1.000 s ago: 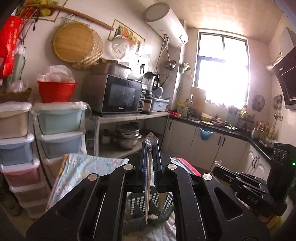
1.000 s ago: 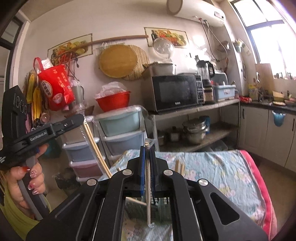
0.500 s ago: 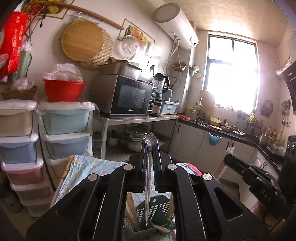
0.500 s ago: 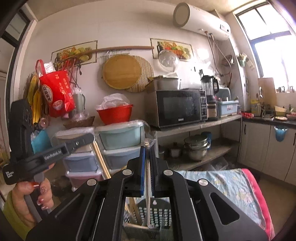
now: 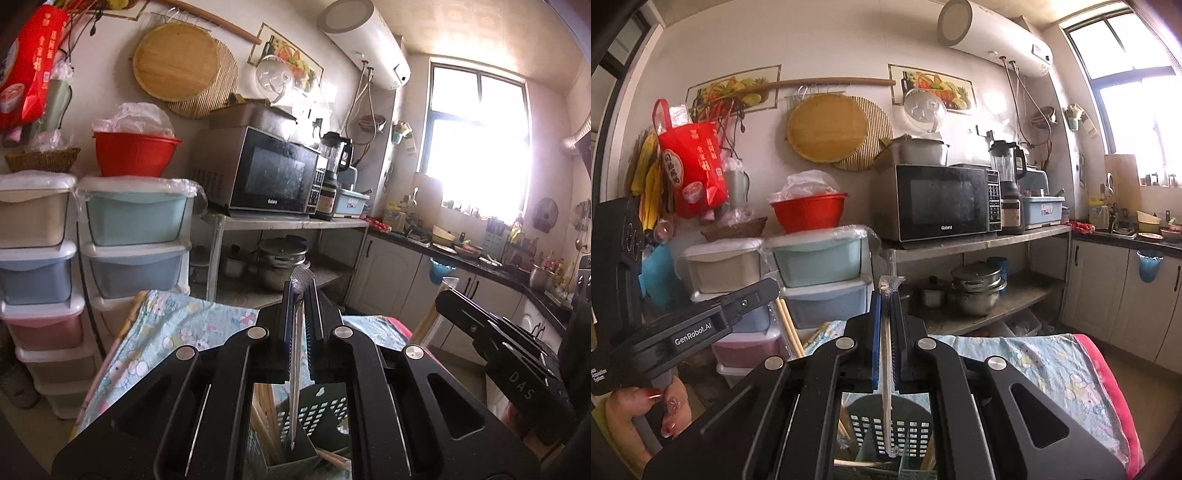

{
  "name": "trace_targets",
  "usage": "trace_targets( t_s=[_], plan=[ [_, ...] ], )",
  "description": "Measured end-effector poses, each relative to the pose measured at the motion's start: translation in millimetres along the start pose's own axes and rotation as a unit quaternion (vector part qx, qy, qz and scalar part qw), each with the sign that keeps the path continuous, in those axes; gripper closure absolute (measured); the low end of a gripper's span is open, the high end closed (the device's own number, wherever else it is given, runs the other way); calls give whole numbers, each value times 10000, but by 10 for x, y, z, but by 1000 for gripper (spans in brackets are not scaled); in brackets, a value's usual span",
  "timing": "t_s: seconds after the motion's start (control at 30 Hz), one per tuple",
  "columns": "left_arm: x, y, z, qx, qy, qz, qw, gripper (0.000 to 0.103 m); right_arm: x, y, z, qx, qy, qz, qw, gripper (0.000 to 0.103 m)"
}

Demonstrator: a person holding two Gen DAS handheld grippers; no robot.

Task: Organize utensils
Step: 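Lift the chopsticks with the right tool and carry them over the caddy, then lower the chopsticks into the caddy and open the right tool, then withdraw the open right tool back from the caddy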

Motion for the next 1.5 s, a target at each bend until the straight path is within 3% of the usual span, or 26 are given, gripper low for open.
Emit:
trace_targets(
  t_s=[0.47, 0.87, 1.03, 1.3, 1.5],
  plan=[
    [87, -256, -424, 375, -32, -30, 9993, 100, 1, -188, -408, 150, 58, -77, 9998, 98],
    [79, -256, -669, 633, 1, 14, 9980, 98, -137, -165, -658, 610, -142, -63, 9980, 93],
    [62, -171, -732, 729, 90, 61, 9973, 74, -219, -71, -703, 673, -167, -69, 9976, 78],
    [75, 6, -803, 776, 274, 114, 9965, 53, -316, 98, -802, 794, -124, -127, 9967, 64],
    [62, 134, -884, 835, 359, 145, 9958, 31, -373, 244, -873, 865, -144, -131, 9961, 51]
  ],
)
Point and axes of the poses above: each gripper's, at about its wrist camera, not at the fingertips, and y roughly against the way its jaws point, x to its left, z to its top, the point moved 4 cm from there along -y, roughly the way its jaws point, and after that the axes turned 15 degrees about -z, right-handed, at the moved point
